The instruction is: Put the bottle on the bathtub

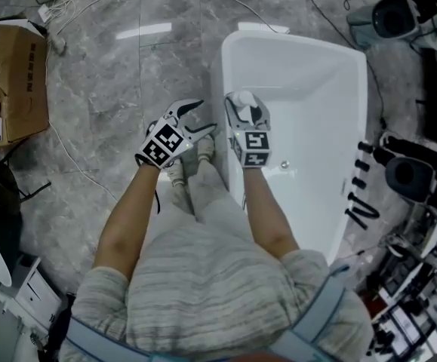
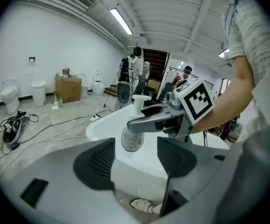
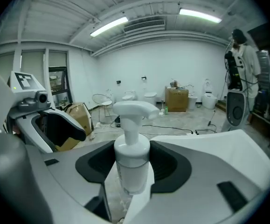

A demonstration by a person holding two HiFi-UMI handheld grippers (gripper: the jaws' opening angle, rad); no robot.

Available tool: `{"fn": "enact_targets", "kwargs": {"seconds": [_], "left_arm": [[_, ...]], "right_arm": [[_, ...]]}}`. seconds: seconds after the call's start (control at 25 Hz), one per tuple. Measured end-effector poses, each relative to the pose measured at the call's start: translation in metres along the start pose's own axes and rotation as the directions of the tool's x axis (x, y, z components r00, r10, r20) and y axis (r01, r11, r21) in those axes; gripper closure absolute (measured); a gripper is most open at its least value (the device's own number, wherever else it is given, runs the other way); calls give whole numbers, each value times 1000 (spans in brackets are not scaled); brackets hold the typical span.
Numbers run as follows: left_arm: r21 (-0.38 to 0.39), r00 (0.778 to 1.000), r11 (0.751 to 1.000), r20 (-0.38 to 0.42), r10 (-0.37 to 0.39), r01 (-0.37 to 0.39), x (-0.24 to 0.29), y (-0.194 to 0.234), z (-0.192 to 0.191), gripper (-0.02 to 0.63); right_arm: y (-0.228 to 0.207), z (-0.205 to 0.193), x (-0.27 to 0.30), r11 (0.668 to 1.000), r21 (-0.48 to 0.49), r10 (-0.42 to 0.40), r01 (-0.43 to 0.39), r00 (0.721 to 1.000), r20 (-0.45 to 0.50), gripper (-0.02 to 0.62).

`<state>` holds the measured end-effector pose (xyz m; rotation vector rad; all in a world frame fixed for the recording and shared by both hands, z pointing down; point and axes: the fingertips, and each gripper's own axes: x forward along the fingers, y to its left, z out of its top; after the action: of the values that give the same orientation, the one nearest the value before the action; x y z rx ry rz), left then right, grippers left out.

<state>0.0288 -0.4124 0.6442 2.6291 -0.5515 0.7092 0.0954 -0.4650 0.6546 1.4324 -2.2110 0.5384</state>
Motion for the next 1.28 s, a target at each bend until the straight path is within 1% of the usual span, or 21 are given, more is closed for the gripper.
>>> {"fn": "enact_targets", "kwargs": {"seconds": [0.12, 0.16, 0.2, 0.24, 0.28, 0.52, 0.64, 0.72, 0.92, 1.12, 1.28], "left_arm": [[-15, 1000, 1000, 19, 1, -1, 9, 4, -5, 381], [-20, 1000, 1000, 27, 3, -3, 12, 6, -7, 432], [-25, 999, 1000, 35, 7, -6, 13, 7, -9, 496], [-32, 999, 999, 43, 10, -9, 15, 8, -11, 589], [-41, 999, 999, 51, 13, -10, 17, 9, -14, 603], [-89, 997, 996, 79, 9, -1, 22, 5, -44, 603], [-101, 996, 995, 92, 13, -4, 21, 5, -53, 603], [-103, 995, 995, 100, 15, -5, 22, 6, -55, 603], [-104, 993, 995, 117, 17, -5, 24, 8, -58, 603], [-107, 992, 994, 128, 16, -2, 22, 6, -58, 603], [-106, 992, 994, 126, 14, 0, 22, 6, -59, 603]], "right_arm": [[-13, -17, 12, 998, 36, -52, 52, 999, -1, 377], [-16, -23, 16, 997, 47, -61, 61, 998, 0, 377], [-20, -28, 20, 996, 58, -67, 67, 998, 4, 377], [-23, -33, 24, 995, 70, -73, 72, 997, 8, 377], [-26, -39, 27, 994, 81, -79, 78, 997, 12, 377], [-36, -67, 44, 985, 110, -135, 131, 990, 29, 377], [-35, -75, 49, 985, 69, -159, 156, 987, 37, 377], [-31, -76, 54, 984, 40, -174, 173, 984, 43, 377], [-23, -73, 58, 982, 36, -189, 187, 979, 73, 377], [-20, -77, 55, 980, 42, -197, 194, 978, 65, 377], [-17, -78, 57, 980, 28, -199, 197, 979, 49, 377]]}}
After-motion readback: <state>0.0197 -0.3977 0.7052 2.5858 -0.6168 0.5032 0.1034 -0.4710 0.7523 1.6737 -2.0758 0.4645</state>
